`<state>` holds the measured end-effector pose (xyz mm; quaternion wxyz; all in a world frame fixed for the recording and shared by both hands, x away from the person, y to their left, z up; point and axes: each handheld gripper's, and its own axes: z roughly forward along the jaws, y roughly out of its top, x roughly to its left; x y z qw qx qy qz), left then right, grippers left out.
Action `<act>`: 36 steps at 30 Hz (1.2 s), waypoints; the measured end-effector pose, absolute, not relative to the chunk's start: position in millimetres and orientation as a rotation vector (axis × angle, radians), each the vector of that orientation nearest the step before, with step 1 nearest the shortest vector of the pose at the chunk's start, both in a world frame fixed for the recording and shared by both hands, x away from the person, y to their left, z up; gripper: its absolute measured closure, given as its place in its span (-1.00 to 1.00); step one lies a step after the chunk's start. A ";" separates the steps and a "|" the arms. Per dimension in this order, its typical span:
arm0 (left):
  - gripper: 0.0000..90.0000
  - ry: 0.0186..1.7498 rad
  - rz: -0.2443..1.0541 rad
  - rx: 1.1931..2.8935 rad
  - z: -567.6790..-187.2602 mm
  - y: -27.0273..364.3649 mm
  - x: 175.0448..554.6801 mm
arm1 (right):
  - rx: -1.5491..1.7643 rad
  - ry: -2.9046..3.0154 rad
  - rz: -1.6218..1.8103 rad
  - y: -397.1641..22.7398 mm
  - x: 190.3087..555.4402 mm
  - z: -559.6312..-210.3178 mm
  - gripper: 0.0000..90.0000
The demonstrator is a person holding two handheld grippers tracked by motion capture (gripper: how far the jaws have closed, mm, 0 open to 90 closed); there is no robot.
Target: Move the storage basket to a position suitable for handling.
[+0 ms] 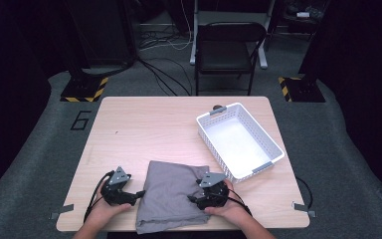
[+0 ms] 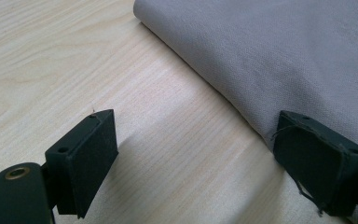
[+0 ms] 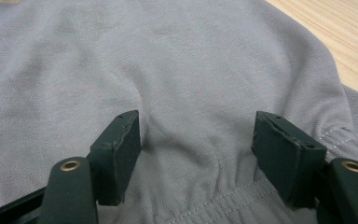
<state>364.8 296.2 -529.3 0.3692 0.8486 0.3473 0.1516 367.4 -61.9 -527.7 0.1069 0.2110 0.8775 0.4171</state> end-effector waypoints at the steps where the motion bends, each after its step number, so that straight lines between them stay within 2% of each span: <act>1: -0.71 0.892 0.391 2.180 -529.2 296.3 364.7 | 0.622 2.584 1.229 -61.9 367.4 -527.7 -0.31; 8: -0.71 0.890 0.393 2.181 -529.2 296.3 364.7 | 0.628 2.595 1.236 -61.3 367.3 -527.9 -0.35; 20: -0.71 0.888 0.393 2.183 -529.3 296.4 363.7 | 0.686 2.597 1.203 -59.1 365.3 -520.8 -0.30; 32: -0.70 0.893 0.383 2.178 -529.3 296.1 361.4 | 0.803 2.532 1.185 -68.8 366.7 -492.2 -0.02; 36: -0.70 0.894 0.394 2.178 -529.4 296.0 361.4 | 0.880 2.528 1.187 -76.9 375.3 -479.3 -0.01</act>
